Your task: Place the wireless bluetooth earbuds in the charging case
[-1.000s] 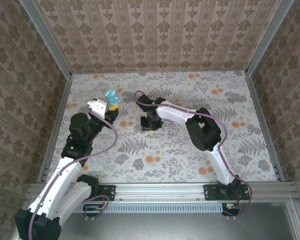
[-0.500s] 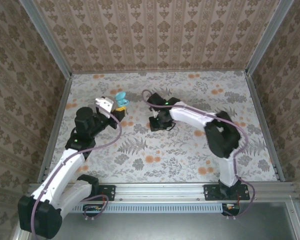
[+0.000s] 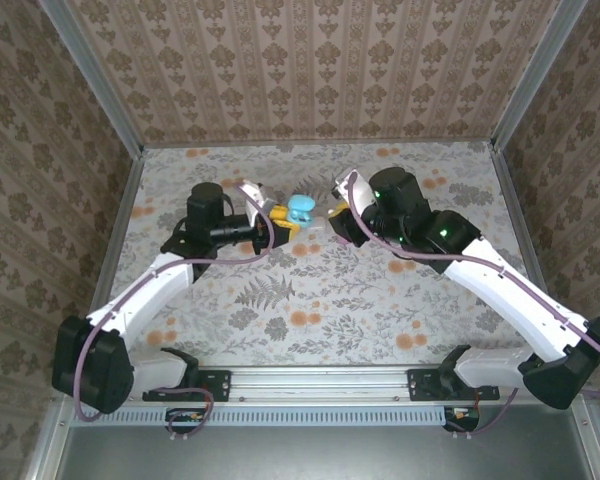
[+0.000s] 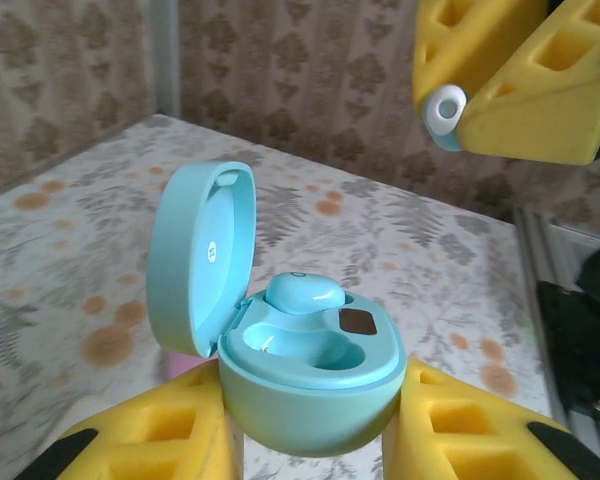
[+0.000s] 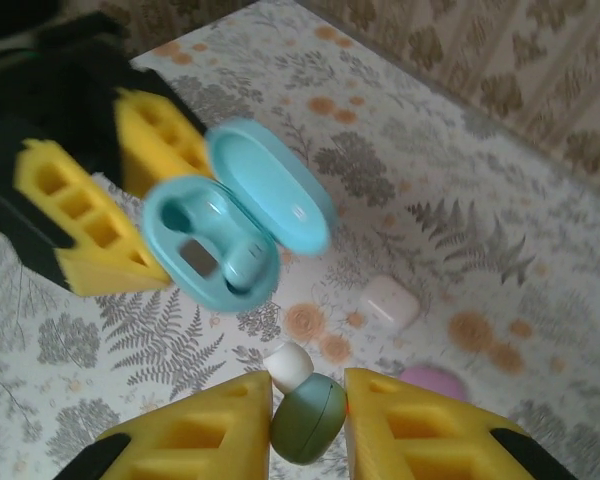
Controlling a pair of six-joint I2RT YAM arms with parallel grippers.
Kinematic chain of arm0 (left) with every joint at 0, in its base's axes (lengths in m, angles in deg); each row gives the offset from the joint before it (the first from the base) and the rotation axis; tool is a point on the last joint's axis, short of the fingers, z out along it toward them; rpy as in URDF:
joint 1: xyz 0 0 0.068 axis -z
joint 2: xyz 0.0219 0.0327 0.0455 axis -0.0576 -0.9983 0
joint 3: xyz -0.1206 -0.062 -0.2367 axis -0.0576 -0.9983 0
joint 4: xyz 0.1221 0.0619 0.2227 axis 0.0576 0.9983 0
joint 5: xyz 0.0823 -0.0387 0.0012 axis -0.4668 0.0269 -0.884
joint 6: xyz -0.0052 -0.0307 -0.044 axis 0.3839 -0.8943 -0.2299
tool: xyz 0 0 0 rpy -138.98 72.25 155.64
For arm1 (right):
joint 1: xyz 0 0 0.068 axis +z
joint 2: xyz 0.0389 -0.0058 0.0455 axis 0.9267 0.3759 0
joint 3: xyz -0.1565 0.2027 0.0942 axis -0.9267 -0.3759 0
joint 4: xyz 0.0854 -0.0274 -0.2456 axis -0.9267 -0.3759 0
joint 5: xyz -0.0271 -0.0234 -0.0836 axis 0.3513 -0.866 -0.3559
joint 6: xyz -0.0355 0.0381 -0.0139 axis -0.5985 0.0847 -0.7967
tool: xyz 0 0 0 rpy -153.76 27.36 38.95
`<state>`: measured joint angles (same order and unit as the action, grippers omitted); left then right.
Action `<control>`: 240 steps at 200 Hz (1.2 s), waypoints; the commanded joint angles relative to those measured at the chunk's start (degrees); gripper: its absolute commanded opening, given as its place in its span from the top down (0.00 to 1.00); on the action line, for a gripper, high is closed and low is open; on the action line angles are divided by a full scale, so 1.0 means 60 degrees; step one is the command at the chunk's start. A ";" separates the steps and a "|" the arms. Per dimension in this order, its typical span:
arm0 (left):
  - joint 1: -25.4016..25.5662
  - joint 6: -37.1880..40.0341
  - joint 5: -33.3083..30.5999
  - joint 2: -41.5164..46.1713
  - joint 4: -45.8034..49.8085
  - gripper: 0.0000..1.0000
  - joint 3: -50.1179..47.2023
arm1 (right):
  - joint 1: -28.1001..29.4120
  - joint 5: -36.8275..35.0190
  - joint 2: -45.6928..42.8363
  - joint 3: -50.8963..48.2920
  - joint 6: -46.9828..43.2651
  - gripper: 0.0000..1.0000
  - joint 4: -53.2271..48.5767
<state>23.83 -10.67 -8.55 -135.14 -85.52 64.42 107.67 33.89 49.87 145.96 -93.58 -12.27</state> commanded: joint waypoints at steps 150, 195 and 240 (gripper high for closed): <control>0.0663 0.2325 0.2932 -0.0596 0.2272 0.65 0.1228 | 0.2246 -0.2281 -0.0080 -0.0837 -0.9147 0.72 0.0750; 0.0692 0.2359 0.2915 -0.0519 0.2298 0.65 0.1165 | 0.2285 -0.2223 0.0079 -0.0755 -0.9478 0.72 0.0576; 0.0707 0.2330 0.2878 -0.0475 0.2175 0.65 0.1161 | 0.2443 -0.1703 0.0022 -0.0823 -0.9790 0.71 0.0357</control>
<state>27.59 1.57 6.57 -138.40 -71.79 69.79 121.61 21.95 49.78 141.55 -149.42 -8.57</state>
